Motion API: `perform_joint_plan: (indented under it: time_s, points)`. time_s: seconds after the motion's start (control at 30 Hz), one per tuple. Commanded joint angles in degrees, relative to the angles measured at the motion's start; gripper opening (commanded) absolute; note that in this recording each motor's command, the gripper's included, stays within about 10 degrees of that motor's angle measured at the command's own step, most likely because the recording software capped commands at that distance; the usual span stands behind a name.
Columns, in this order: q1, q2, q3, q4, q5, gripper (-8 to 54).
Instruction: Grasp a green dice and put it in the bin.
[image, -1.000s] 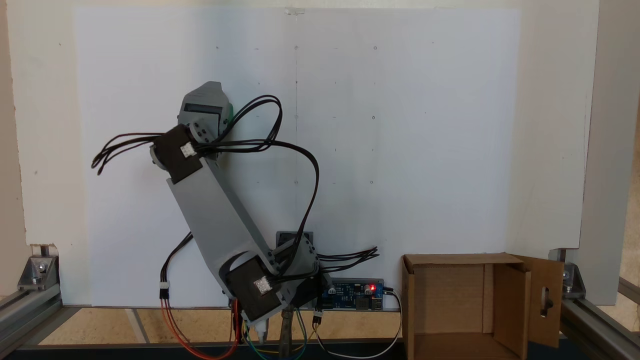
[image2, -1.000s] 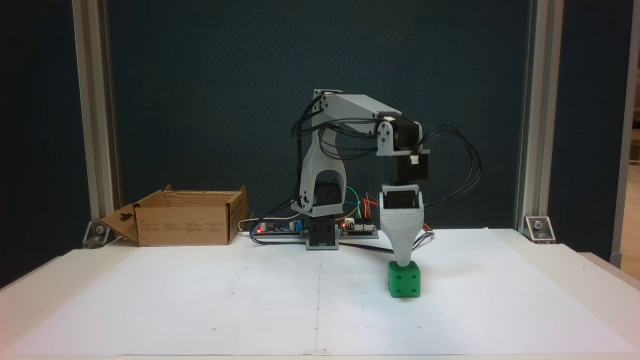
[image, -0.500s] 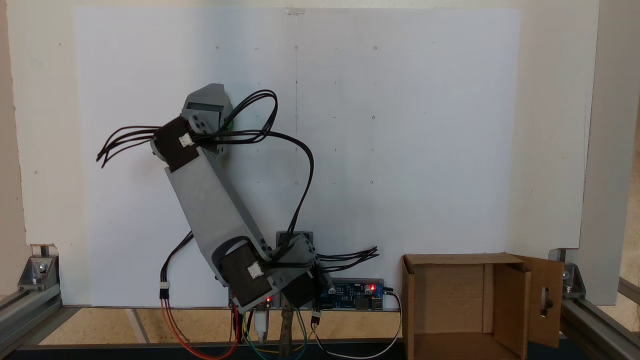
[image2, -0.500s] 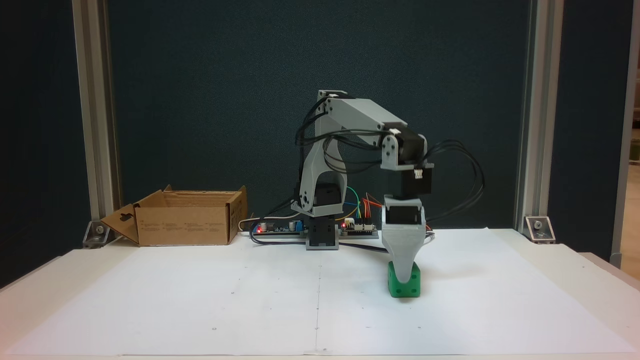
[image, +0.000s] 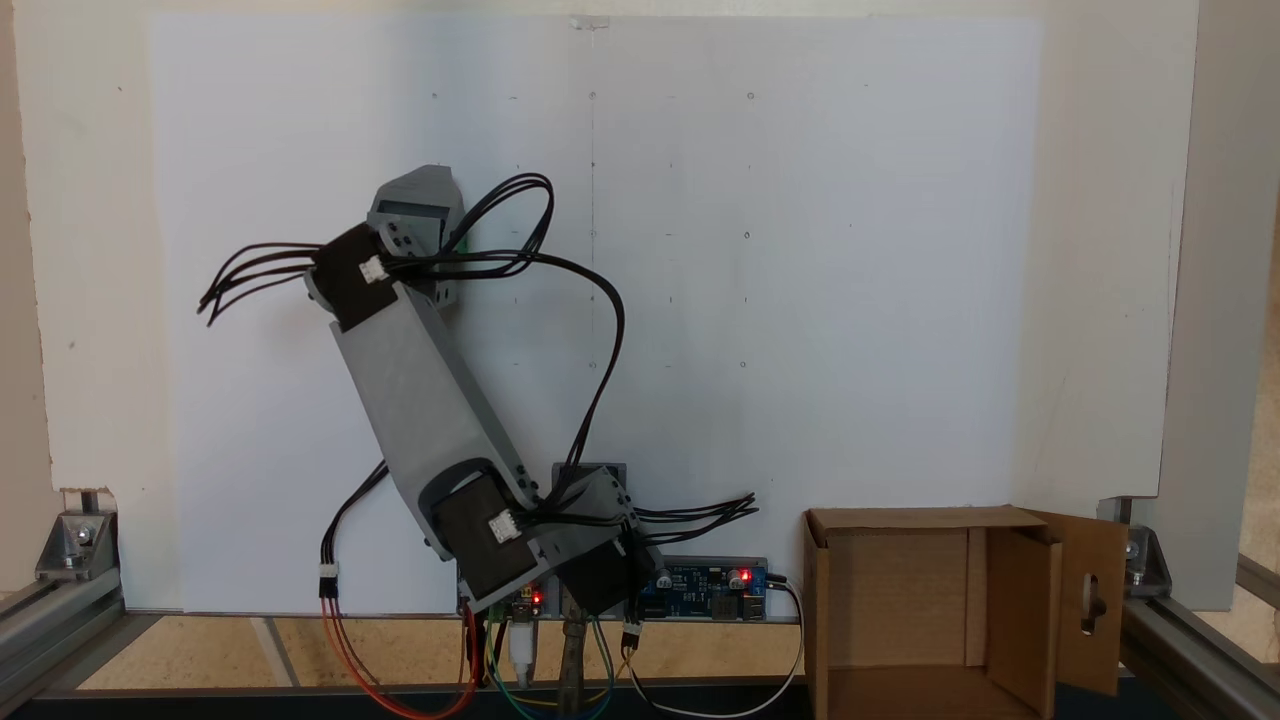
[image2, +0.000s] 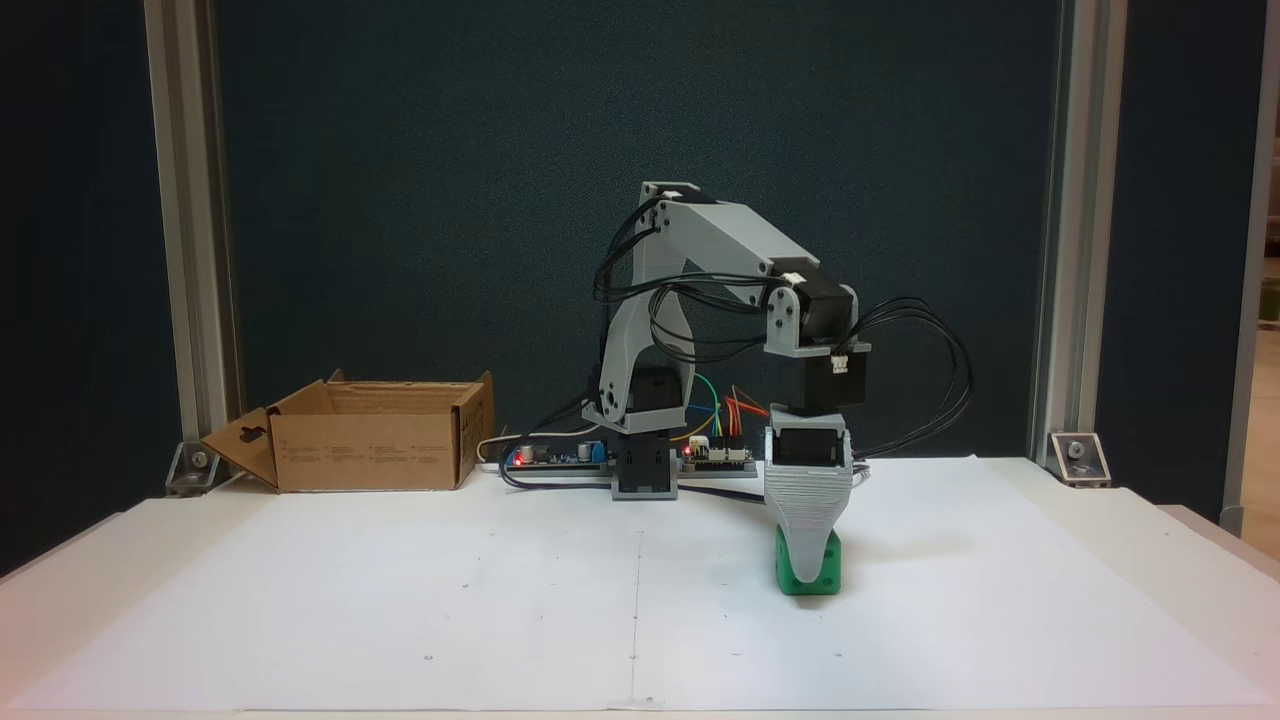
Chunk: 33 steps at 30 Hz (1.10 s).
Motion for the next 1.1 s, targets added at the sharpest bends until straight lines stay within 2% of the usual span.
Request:
perform_joint_plan:
  time_s: [0.0, 0.1, 0.47, 0.7, 0.8, 0.87, 1.0, 1.07]
  points:
    - [0.09, 0.35, -1.14, -0.18, 3.78, 41.2]
    - [0.18, 0.26, -1.14, -0.35, 3.78, 38.8]
    - [0.09, -1.41, -1.05, -1.67, 3.78, 38.7]
    - [-0.09, -1.49, -0.62, -1.85, 3.78, 27.7]
    - [0.0, -1.49, 0.0, -1.85, 4.04, 16.3]
    - [0.35, -1.41, 0.35, -1.85, 4.39, 11.4]
    - [0.7, 0.26, 0.44, 0.18, 4.39, 11.4]
    - [0.7, 4.75, 0.35, 3.08, 4.39, 11.4]
